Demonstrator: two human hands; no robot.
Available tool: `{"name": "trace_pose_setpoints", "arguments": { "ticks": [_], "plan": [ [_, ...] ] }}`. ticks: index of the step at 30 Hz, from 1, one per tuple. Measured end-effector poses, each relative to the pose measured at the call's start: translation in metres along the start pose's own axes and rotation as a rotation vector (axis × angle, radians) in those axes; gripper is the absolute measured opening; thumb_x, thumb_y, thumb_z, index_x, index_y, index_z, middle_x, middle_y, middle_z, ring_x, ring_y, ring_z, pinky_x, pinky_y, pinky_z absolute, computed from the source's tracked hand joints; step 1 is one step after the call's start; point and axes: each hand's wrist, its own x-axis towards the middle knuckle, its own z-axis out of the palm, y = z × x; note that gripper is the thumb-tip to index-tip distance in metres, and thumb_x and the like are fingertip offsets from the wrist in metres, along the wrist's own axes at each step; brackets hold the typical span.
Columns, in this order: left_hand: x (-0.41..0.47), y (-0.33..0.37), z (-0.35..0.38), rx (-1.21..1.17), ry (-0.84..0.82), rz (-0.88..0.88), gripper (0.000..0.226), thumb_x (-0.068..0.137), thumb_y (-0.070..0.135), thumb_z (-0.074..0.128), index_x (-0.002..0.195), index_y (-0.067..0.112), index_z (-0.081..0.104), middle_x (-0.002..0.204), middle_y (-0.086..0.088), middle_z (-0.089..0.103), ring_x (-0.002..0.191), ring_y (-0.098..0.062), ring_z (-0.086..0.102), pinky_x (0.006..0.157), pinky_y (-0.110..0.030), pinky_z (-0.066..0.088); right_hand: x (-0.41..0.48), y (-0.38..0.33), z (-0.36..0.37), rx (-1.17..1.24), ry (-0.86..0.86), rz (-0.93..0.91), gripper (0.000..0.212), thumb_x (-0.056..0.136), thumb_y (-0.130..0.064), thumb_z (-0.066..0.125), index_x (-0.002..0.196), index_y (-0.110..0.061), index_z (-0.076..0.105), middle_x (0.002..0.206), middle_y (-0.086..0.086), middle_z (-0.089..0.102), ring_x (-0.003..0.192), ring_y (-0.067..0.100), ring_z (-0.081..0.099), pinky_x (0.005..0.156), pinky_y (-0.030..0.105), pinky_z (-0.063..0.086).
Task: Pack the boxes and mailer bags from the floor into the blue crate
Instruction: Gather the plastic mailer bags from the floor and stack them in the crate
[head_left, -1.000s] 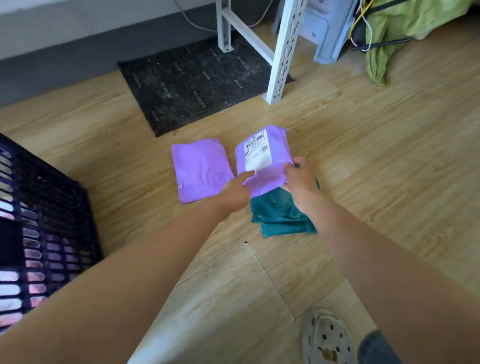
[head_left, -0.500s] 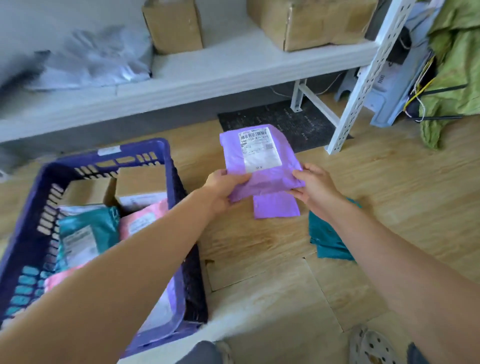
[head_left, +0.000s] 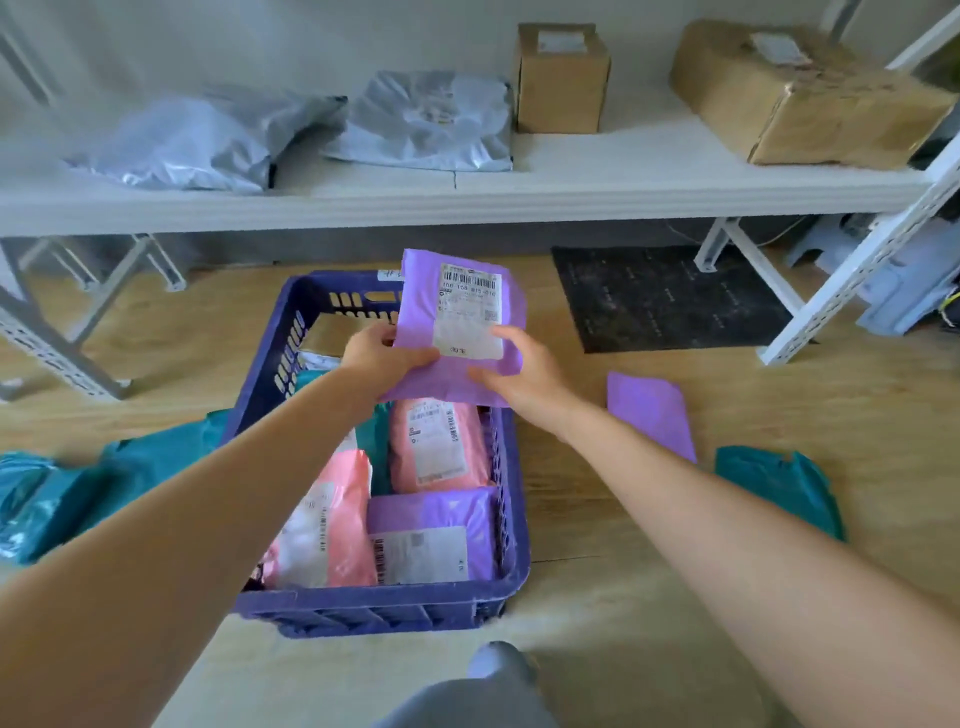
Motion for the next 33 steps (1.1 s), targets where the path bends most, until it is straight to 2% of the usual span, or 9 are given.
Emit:
{"name": "trace_pose_setpoints", "arguments": {
  "ticks": [4, 7, 12, 16, 18, 21, 25, 29, 33],
  "plan": [
    [0.003, -0.041, -0.024, 0.081, 0.030, -0.069, 0.056, 0.074, 0.027, 0.079, 0.123, 0.009, 0.059, 0.115, -0.011, 0.063, 0.102, -0.028, 0.062, 0.085, -0.034, 0.051, 0.001, 0.007, 0.046, -0.144, -0.073, 0.020, 0.062, 0.085, -0.024, 0.069, 0.140, -0.018, 0.041, 0.141, 0.006, 0.046, 0.127, 0.020, 0.046, 0.088, 0.020, 0.037],
    [0.003, -0.072, -0.022, 0.169, -0.008, -0.114, 0.025, 0.073, 0.024, 0.080, 0.072, 0.009, 0.060, 0.073, -0.008, 0.053, 0.070, -0.025, 0.051, 0.056, -0.027, 0.040, -0.007, 0.023, 0.072, -0.287, -0.108, 0.078, 0.060, 0.089, -0.023, 0.061, 0.143, -0.022, 0.036, 0.136, 0.010, 0.046, 0.121, 0.028, 0.050, 0.093, 0.034, 0.045],
    [0.011, -0.107, 0.002, 0.351, -0.078, -0.058, 0.046, 0.076, 0.025, 0.075, 0.053, 0.016, 0.038, 0.055, 0.004, 0.032, 0.059, -0.020, 0.033, 0.042, -0.023, 0.020, -0.011, 0.048, 0.095, -0.418, -0.130, 0.207, 0.055, 0.090, -0.018, 0.050, 0.141, -0.024, 0.032, 0.127, 0.015, 0.042, 0.113, 0.037, 0.052, 0.088, 0.037, 0.045],
    [0.017, -0.119, 0.016, 0.462, -0.112, -0.067, 0.037, 0.075, 0.033, 0.075, 0.062, 0.014, 0.045, 0.065, -0.006, 0.053, 0.072, -0.031, 0.052, 0.050, -0.030, 0.028, -0.004, 0.061, 0.105, -0.467, -0.147, 0.291, 0.052, 0.089, -0.014, 0.050, 0.138, -0.018, 0.032, 0.131, 0.019, 0.037, 0.118, 0.041, 0.047, 0.092, 0.042, 0.045],
    [0.019, -0.125, 0.021, 0.578, -0.130, -0.022, 0.038, 0.075, 0.036, 0.074, 0.093, 0.008, 0.057, 0.100, -0.018, 0.060, 0.097, -0.035, 0.056, 0.070, -0.034, 0.041, 0.000, 0.064, 0.112, -0.479, -0.151, 0.325, 0.052, 0.087, -0.012, 0.053, 0.136, -0.016, 0.034, 0.135, 0.019, 0.031, 0.119, 0.041, 0.045, 0.094, 0.043, 0.046],
    [0.020, -0.135, 0.028, 0.761, -0.143, 0.071, 0.084, 0.078, 0.043, 0.070, 0.145, 0.019, 0.026, 0.144, -0.017, 0.028, 0.127, -0.034, 0.037, 0.097, -0.039, 0.038, 0.006, 0.066, 0.117, -0.541, -0.108, 0.313, 0.054, 0.086, -0.016, 0.059, 0.134, -0.012, 0.035, 0.148, 0.018, 0.016, 0.128, 0.038, 0.039, 0.096, 0.041, 0.044],
    [0.022, -0.145, 0.036, 1.054, -0.141, 0.277, 0.074, 0.091, 0.050, 0.046, 0.150, 0.035, 0.002, 0.159, 0.002, -0.014, 0.142, -0.030, 0.010, 0.111, -0.045, 0.020, 0.017, 0.073, 0.119, -0.667, -0.202, 0.170, 0.078, 0.091, -0.025, 0.058, 0.152, -0.022, 0.010, 0.158, 0.006, -0.020, 0.147, 0.029, -0.002, 0.114, 0.047, 0.024],
    [0.026, -0.153, 0.039, 1.009, -0.227, 0.235, 0.067, 0.096, 0.046, 0.036, 0.150, 0.036, -0.003, 0.159, 0.008, -0.012, 0.147, -0.025, -0.005, 0.117, -0.050, 0.002, 0.028, 0.080, 0.124, -0.703, -0.333, 0.233, 0.081, 0.094, -0.027, 0.053, 0.152, -0.030, -0.004, 0.156, 0.005, -0.029, 0.146, 0.030, -0.015, 0.117, 0.049, 0.013],
    [0.033, -0.151, 0.041, 0.997, -0.265, 0.189, 0.066, 0.097, 0.042, 0.038, 0.150, 0.036, 0.000, 0.159, 0.009, -0.009, 0.147, -0.025, -0.001, 0.117, -0.050, 0.002, 0.034, 0.085, 0.127, -0.666, -0.396, 0.314, 0.083, 0.094, -0.022, 0.051, 0.151, -0.034, -0.008, 0.156, 0.003, -0.029, 0.147, 0.030, -0.011, 0.115, 0.053, 0.016]
  ]
}}
